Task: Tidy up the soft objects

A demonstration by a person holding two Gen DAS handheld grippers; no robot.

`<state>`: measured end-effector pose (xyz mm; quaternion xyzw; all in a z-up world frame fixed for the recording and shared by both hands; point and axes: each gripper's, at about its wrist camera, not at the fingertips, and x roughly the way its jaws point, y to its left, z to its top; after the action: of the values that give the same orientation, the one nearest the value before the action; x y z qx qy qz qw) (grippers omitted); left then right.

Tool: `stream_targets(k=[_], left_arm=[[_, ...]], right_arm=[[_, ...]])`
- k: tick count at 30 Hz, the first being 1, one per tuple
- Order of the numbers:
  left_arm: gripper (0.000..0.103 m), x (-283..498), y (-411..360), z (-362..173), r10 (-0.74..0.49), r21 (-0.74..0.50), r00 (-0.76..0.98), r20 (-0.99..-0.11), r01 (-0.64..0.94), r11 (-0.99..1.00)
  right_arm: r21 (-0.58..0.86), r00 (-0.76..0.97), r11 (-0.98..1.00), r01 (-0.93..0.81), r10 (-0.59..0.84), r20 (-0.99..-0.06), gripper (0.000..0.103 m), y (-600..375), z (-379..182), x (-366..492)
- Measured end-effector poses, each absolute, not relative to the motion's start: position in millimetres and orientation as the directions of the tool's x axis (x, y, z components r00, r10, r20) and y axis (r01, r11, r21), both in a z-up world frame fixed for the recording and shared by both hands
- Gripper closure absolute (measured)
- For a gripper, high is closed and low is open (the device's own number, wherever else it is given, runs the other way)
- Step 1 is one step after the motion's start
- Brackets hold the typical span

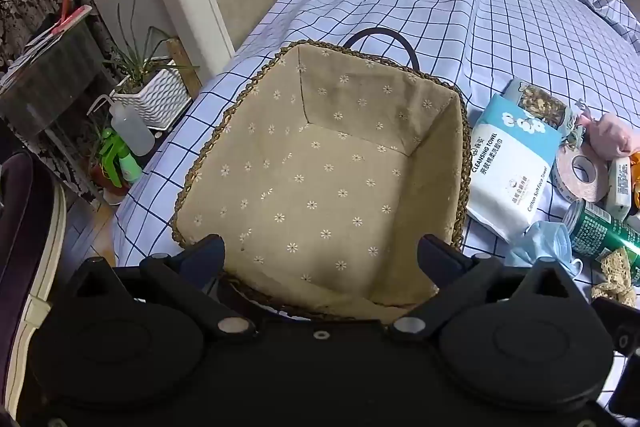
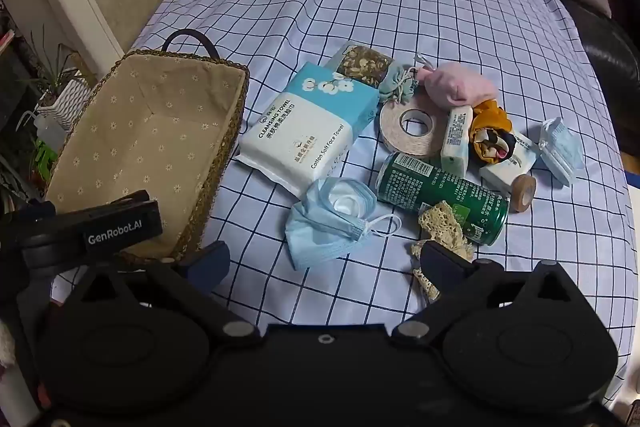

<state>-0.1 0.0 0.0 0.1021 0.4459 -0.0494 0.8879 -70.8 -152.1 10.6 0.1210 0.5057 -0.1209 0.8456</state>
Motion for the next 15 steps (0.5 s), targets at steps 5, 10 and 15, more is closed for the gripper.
stream_targets(k=[5,10,15], left_arm=[[0.004,-0.2,-0.1,0.8,0.010,0.142,0.600,-0.800,0.173,0.975],[0.004,-1.8,-1.4,0.2,0.005,0.140,0.599,-0.800,0.178,0.974],[0.004,-1.2,-1.1,0.6,0.004,0.140,0.597,-0.802,0.181,0.974]], right_arm=[[0.080,0.460,0.941,0.329,-0.086,-0.884,0.001,-151.8,10.7,-70.9],[0.082,0.457,0.941,0.328,-0.082,-0.886,0.001,-152.2,10.4,-70.2],[0.083,0.455,0.942,0.326,-0.080,-0.887,0.001,-151.9,10.9,-69.6]])
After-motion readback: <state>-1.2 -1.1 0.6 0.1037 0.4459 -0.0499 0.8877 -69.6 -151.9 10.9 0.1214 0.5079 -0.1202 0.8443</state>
